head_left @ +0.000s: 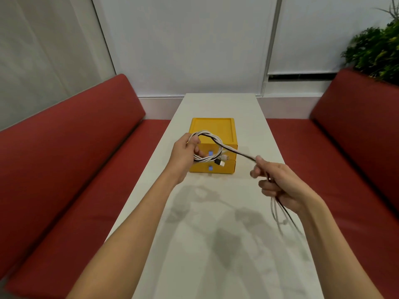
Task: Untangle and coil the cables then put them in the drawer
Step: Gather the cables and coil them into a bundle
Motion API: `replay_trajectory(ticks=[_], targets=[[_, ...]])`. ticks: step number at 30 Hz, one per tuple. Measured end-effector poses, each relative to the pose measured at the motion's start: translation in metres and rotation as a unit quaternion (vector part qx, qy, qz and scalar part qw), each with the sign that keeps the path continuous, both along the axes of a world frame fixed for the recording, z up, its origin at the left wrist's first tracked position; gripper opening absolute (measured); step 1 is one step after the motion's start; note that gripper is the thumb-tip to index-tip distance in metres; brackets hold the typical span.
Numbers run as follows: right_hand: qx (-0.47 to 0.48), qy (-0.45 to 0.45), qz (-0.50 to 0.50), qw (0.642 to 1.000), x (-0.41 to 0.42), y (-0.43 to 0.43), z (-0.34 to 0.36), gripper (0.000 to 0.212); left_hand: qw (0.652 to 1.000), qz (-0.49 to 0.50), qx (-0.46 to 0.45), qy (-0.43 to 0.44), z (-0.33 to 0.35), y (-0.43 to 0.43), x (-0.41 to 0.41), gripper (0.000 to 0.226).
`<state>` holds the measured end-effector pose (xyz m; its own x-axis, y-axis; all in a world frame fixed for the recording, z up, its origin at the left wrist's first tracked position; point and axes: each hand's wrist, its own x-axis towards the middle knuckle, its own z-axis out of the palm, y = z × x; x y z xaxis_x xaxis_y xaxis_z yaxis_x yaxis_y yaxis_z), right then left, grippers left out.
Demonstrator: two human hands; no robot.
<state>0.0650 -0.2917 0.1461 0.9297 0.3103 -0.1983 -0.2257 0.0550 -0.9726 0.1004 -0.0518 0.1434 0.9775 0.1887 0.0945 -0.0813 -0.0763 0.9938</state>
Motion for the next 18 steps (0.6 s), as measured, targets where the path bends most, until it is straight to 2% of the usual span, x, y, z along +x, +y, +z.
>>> replay_trajectory(ticks=[2,3,5,8,10,13,16,18], targets=[[-0.07,-0.032,0.064,0.995,0.005,-0.005,-0.002,0.041,0.983,-0.035,-0.173,0.043,0.006,-0.002,0.0,0.026],[-0.103,-0.055,0.082,0.99,0.008,-0.008,-0.004,0.04,0.971,-0.044,-0.228,0.066,0.009,-0.002,-0.002,0.026],[-0.167,-0.098,0.115,0.974,0.014,-0.011,-0.008,0.029,0.954,-0.047,-0.278,0.103,0.013,-0.002,-0.003,0.031],[-0.212,-0.088,0.2,0.953,0.022,-0.012,-0.009,0.018,0.95,-0.038,-0.287,0.121,0.015,-0.006,-0.006,0.034],[-0.225,-0.052,0.252,0.94,0.023,-0.008,-0.006,0.032,0.95,-0.04,-0.284,0.122,0.017,-0.011,-0.008,0.032],[-0.303,-0.036,0.289,0.908,0.027,0.002,-0.006,0.05,0.951,-0.039,-0.283,0.119,0.021,-0.015,-0.01,0.029],[-0.388,-0.048,0.285,0.875,0.03,0.003,0.003,0.061,0.957,-0.031,-0.265,0.113,0.023,-0.014,-0.013,0.028],[-0.365,-0.087,0.221,0.9,0.03,0.005,0.014,0.061,0.961,-0.028,-0.252,0.107,0.022,-0.014,-0.014,0.028]])
